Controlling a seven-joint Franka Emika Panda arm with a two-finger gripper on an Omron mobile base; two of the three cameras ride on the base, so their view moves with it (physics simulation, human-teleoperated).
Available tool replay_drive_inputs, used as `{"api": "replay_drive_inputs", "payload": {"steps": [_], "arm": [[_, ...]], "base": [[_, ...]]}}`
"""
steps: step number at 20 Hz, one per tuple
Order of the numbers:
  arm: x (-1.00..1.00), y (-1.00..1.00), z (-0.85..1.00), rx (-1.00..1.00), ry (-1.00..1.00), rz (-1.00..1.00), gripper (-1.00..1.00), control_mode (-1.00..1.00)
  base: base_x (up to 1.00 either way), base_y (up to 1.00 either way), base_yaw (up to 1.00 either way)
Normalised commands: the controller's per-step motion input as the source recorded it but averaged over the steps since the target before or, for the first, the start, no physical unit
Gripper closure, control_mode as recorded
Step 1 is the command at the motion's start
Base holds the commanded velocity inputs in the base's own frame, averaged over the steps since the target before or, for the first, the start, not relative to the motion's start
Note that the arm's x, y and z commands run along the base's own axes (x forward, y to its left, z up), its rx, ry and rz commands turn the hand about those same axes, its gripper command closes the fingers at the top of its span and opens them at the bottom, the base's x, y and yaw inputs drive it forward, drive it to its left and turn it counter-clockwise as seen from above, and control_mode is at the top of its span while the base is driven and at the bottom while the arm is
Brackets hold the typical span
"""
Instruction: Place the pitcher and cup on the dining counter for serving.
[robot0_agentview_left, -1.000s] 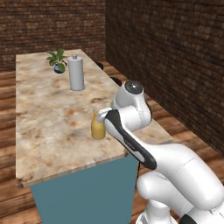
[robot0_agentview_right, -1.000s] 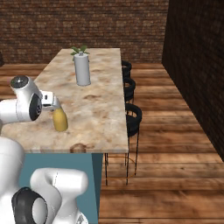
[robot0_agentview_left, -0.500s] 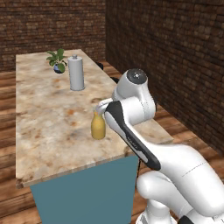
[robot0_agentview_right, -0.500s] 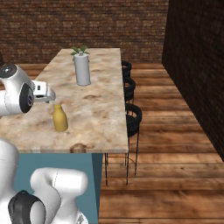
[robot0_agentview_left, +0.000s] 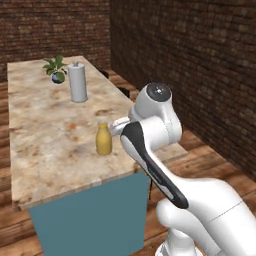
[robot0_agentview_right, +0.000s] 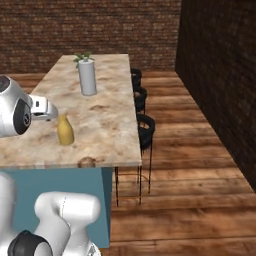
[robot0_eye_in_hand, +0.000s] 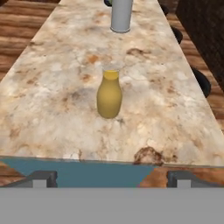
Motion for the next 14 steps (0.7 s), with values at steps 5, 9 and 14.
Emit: {"api": "replay_drive_inputs", "payload": {"steps": [5, 9, 14], "arm": [[0.00, 0.00, 0.00, 0.00, 0.00, 0.00, -1.00, 1.00], [0.00, 0.00, 0.00, 0.00, 0.00, 0.00, -1.00, 1.00], [0.00, 0.00, 0.00, 0.00, 0.00, 0.00, -1.00, 1.00]], "base": [[-0.96, 0.00, -0.58], [-0.91, 0.00, -0.73], [-0.82, 0.00, -0.76]]}}
